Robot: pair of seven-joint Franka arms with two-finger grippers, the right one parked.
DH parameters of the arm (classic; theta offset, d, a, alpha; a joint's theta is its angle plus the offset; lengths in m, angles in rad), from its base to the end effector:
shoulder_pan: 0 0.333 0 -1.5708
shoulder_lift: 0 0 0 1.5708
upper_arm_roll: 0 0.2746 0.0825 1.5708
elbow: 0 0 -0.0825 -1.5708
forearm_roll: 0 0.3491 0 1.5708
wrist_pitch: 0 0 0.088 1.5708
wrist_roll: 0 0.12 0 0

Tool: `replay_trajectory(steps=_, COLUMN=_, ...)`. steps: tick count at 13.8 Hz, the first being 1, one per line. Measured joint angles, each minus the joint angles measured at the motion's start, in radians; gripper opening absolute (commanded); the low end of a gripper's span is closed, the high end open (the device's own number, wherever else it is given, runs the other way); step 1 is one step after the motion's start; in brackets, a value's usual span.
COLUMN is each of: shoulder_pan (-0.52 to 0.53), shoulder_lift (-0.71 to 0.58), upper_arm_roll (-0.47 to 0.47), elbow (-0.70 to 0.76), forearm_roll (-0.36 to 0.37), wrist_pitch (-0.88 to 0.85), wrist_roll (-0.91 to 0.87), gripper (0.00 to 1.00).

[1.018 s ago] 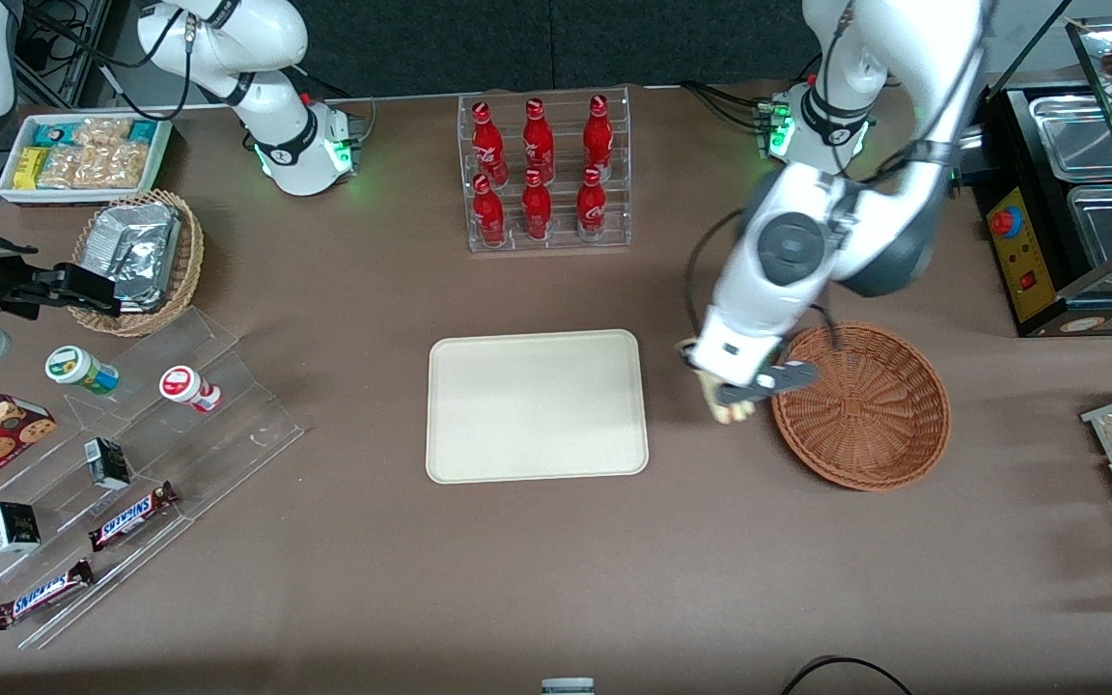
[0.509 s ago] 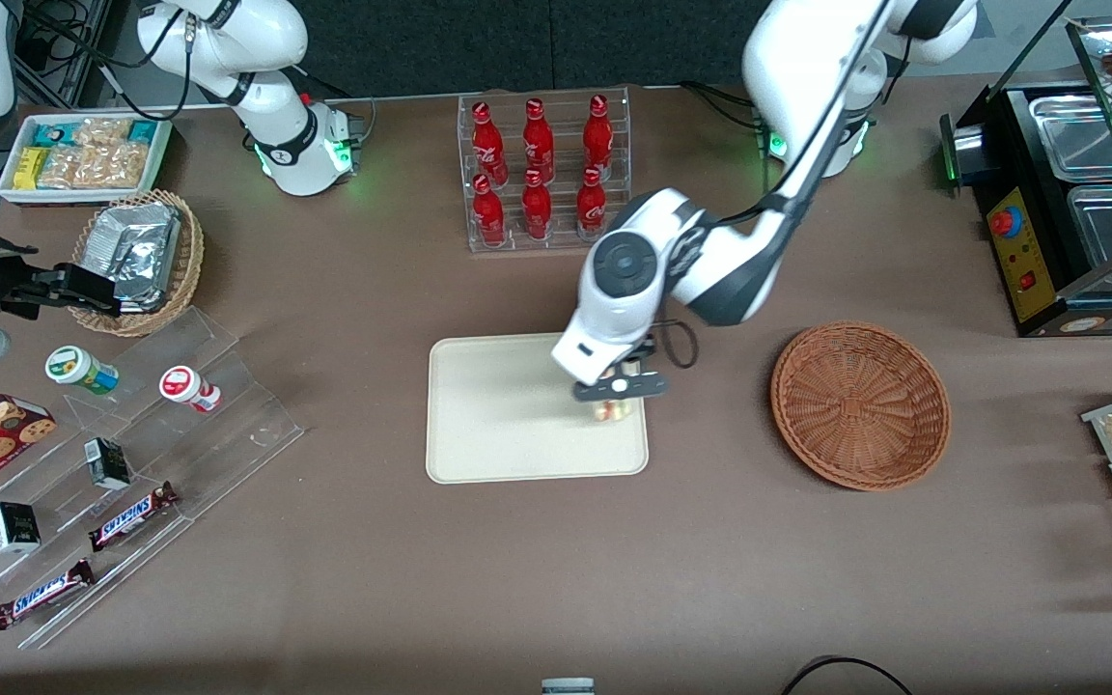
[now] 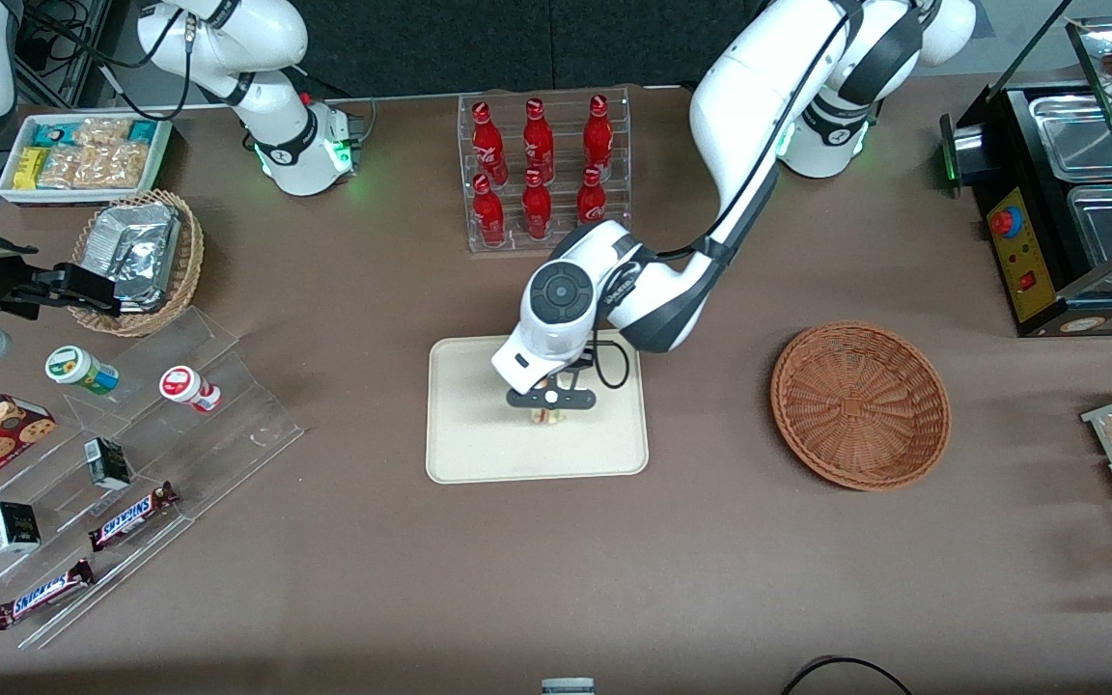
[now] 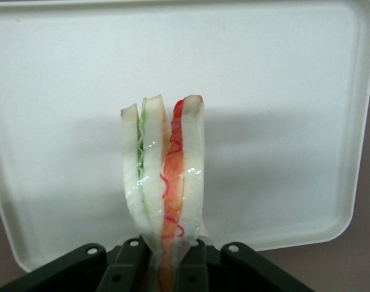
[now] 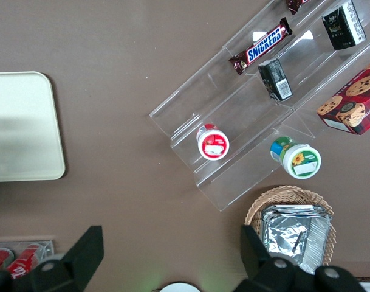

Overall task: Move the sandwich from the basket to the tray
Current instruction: 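Carry the sandwich over the cream tray and lower it, then open the left gripper to set the sandwich upright on the tray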

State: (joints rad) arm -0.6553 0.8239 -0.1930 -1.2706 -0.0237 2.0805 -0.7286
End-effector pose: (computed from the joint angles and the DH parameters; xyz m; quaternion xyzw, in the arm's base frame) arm 0.4756 -0.4978 0.2422 0.9964 -0.0236 -0.0576 0.0568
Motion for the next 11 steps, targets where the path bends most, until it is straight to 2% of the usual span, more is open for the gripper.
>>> replay_trajectory(steps=4, shoulder_pan=-0.015, shoulder_lift=0.082, upper_arm_roll=-0.001, elbow=0.059, forearm_roll=0.000, wrist_pitch=0.037, wrist_roll=0.015, gripper=0.10)
replay_trajectory(steps=6, shoulder_pan=-0.016, shoulder_lift=0.114, upper_arm_roll=0.000, elbow=0.072, forearm_roll=0.000, wrist_pitch=0.072, wrist_roll=0.017, gripper=0.15)
replay_trajectory(steps=7, shoulder_pan=-0.016, shoulder_lift=0.122, upper_arm_roll=0.002, elbow=0.077, forearm_roll=0.000, wrist_pitch=0.077, wrist_roll=0.017, gripper=0.24)
replay_trajectory(steps=9, shoulder_pan=-0.016, shoulder_lift=0.124, upper_arm_roll=0.004, elbow=0.082, forearm_roll=0.000, wrist_pitch=0.077, wrist_roll=0.018, gripper=0.86)
replay_trajectory(steps=10, shoulder_pan=-0.016, shoulder_lift=0.125, upper_arm_roll=0.004, elbow=0.083, forearm_roll=0.000, wrist_pitch=0.077, wrist_roll=0.018, gripper=0.99)
replay_trajectory(steps=11, shoulder_pan=-0.015, shoulder_lift=0.125, upper_arm_roll=0.005, elbow=0.085, forearm_roll=0.000, wrist_pitch=0.077, wrist_roll=0.018, gripper=0.99)
